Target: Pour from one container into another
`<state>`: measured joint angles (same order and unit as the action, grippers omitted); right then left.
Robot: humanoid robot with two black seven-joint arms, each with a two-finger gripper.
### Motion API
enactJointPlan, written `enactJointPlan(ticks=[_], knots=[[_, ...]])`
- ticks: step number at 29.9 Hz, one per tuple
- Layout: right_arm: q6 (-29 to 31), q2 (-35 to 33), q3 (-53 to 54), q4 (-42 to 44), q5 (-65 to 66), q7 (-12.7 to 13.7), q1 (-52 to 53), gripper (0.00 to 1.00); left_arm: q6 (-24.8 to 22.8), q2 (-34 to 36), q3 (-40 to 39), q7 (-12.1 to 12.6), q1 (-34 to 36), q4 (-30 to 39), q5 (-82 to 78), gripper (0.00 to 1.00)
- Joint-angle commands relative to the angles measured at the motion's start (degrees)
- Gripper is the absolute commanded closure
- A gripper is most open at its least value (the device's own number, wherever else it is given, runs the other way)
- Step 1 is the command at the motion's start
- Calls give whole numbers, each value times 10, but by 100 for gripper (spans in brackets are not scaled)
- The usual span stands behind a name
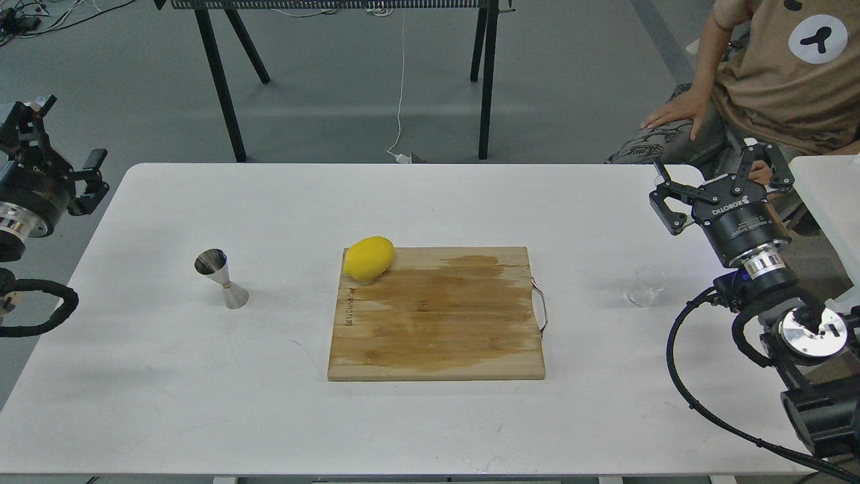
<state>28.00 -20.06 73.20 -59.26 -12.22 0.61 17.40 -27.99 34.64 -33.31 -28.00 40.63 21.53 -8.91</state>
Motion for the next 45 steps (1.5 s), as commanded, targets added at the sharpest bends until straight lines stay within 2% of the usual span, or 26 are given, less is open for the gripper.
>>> enactJointPlan(ticks=[1, 12, 17, 25, 27, 30, 35, 36, 45], knots=[[0, 1, -2, 0, 0, 0, -1, 1, 0, -1, 1, 0, -1, 1, -1, 0], [0, 2, -1, -2, 0, 0, -2, 1, 0, 5, 4, 0, -12, -1, -6, 0], [0, -1, 10, -14, -2, 0, -2, 1, 0, 33, 6, 0, -6, -18, -18, 0], [0, -3, 16, -13, -1, 0, -2, 1, 0, 49, 6, 0, 39, -8, -219, 0], [0, -3, 16, -13, -1, 0, -2, 1, 0, 48, 6, 0, 45, 20, -300, 0], [0, -1, 15, -12, -1, 0, -2, 1, 0, 55, 6, 0, 45, 105, -417, 1], [0, 1, 15, -12, -1, 0, -3, 1, 0, 86, 8, 0, 33, 222, -466, 1], [0, 1, 15, -12, -1, 0, -4, 1, 25, 90, 9, 0, 27, 239, -473, 1], [0, 1, 16, -12, -1, 0, -11, 1, 366, 129, 8, 0, -54, 387, -614, 0]])
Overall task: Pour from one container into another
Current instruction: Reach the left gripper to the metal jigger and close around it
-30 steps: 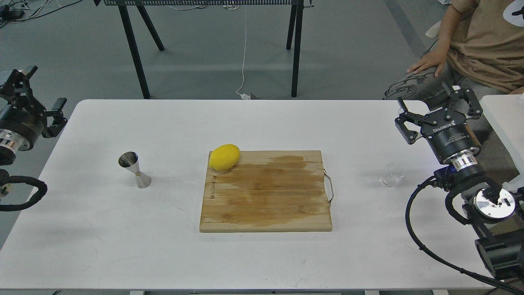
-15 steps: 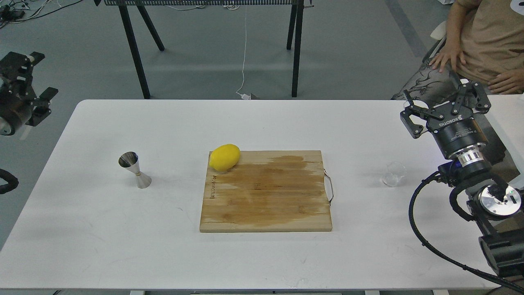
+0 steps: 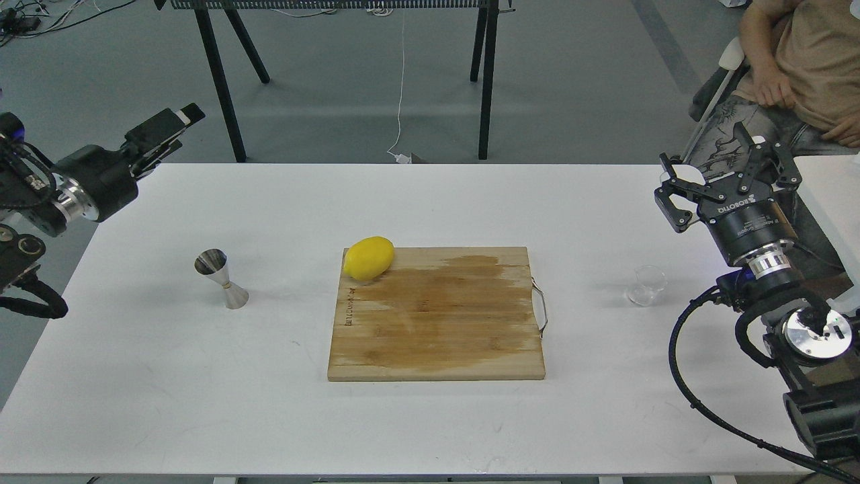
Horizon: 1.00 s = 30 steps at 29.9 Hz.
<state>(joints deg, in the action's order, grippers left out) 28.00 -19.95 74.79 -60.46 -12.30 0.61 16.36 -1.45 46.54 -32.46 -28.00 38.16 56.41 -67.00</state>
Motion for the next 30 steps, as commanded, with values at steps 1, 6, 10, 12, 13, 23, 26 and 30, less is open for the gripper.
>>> enactJointPlan(ticks=[1, 6, 10, 12, 13, 23, 26, 30], knots=[[0, 0, 0, 0, 0, -1, -1, 1, 137, 13, -1, 0, -39, 47, -46, 0], [0, 0, 0, 2, 0, 0, -1, 1, 295, 22, -1, 0, -101, 88, -114, 2], [0, 0, 0, 3, 0, 0, -1, 1, 295, 25, 0, 0, -149, 96, -154, 2], [0, 0, 0, 3, 0, -1, -2, 1, 295, 22, -2, 0, -171, 95, -192, 2], [0, 0, 0, 3, 0, -1, -1, 1, 295, 20, -4, 0, -183, 92, -205, 2], [0, 0, 0, 4, 0, 0, -2, 1, 295, -29, -3, 0, -230, 5, -268, 2], [0, 0, 0, 3, 0, 0, -1, 1, 295, -41, -1, 0, -240, 2, -269, 2], [0, 0, 0, 3, 0, 0, -1, 1, 295, -64, 0, 0, -243, -23, -270, 2]])
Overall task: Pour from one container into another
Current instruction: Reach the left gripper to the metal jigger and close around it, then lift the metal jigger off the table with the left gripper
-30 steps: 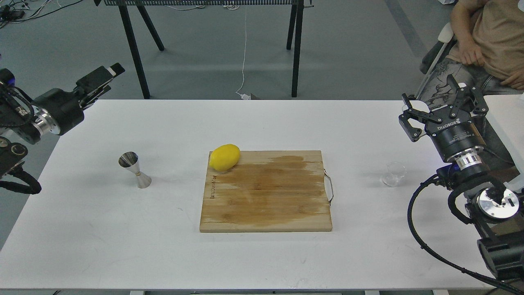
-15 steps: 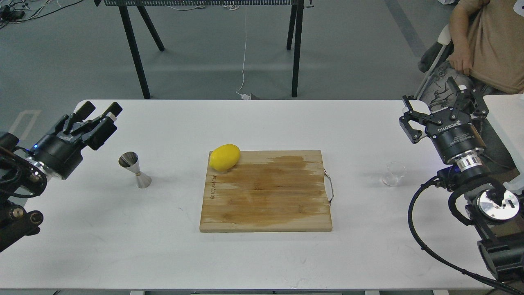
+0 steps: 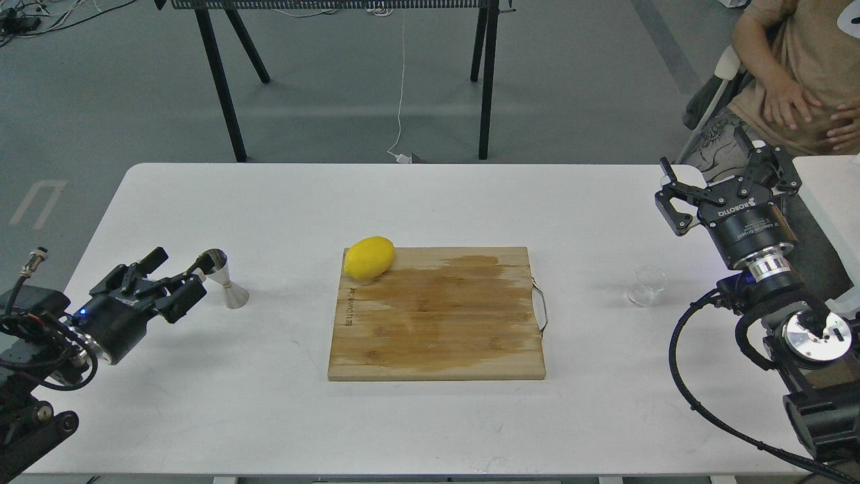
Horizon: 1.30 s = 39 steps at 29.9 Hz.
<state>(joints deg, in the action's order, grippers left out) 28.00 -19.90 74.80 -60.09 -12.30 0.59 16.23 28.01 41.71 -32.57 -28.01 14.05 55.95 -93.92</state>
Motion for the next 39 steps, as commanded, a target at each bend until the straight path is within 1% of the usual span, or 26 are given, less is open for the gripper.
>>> enactJointPlan(ticks=[1, 6, 12, 20, 25, 34, 39], knots=[[0, 0, 0, 0, 0, -1, 0, 1, 0, -23, 2, 0, -3, -29, -3, 2], [0, 0, 0, -1, 0, -1, -1, 1, 0, -50, 7, 0, -1, -58, -6, 2], [0, 0, 0, -2, 0, 0, 0, 1, 0, -89, 8, 0, 8, -122, -6, 2], [0, 0, 1, -1, 0, -1, 0, 1, 0, -112, 8, 0, 24, -133, -4, 2], [0, 0, 1, -1, 0, -1, 0, 1, 0, -147, 8, 0, 47, -180, -4, 2], [0, 0, 4, -2, 0, -1, 0, 1, 0, -179, 8, 0, 77, -232, -3, 2], [0, 0, 4, -2, 0, -1, 0, 1, 0, -196, 8, 0, 87, -257, -3, 4]])
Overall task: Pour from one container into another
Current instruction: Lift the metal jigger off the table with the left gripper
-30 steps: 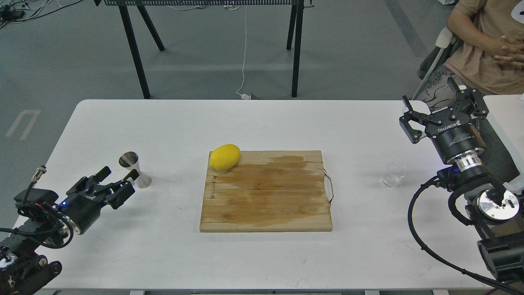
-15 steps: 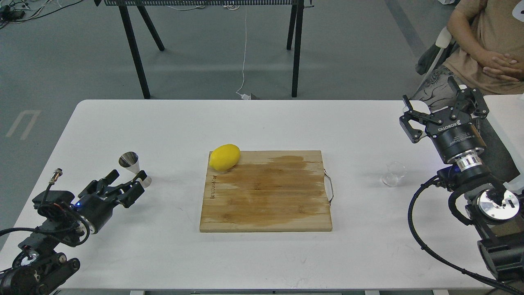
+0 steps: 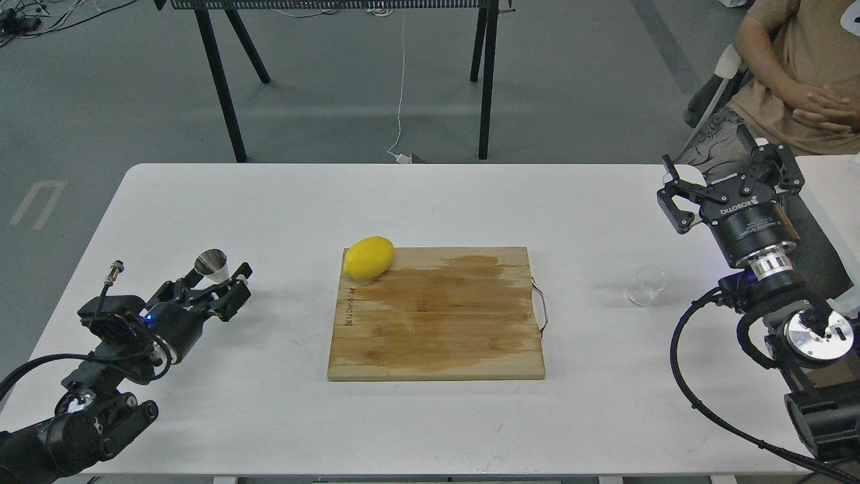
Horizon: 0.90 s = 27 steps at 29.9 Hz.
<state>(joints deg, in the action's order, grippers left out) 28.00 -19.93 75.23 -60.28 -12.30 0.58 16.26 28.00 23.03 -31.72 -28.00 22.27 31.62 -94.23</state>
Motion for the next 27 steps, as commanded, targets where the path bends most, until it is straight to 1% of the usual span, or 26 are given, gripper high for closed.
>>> enactJointPlan(ticks=[1, 14, 19, 24, 27], knots=[[0, 0, 0, 0, 0, -1, 0, 1, 0, -13, 0, 0, 7, -17, -1, 5], [0, 0, 0, 1, 0, -1, 0, 1, 0, -44, 17, 0, 31, -69, 1, 18], [0, 0, 0, 2, 0, -1, 0, 1, 0, -52, 25, 0, 35, -90, 1, 28], [0, 0, 0, 2, 0, -1, 0, 1, 0, -52, 32, 0, 35, -93, 2, 36], [0, 0, 0, 2, 0, -1, 0, 1, 0, -52, 32, 0, 36, -93, 2, 44]])
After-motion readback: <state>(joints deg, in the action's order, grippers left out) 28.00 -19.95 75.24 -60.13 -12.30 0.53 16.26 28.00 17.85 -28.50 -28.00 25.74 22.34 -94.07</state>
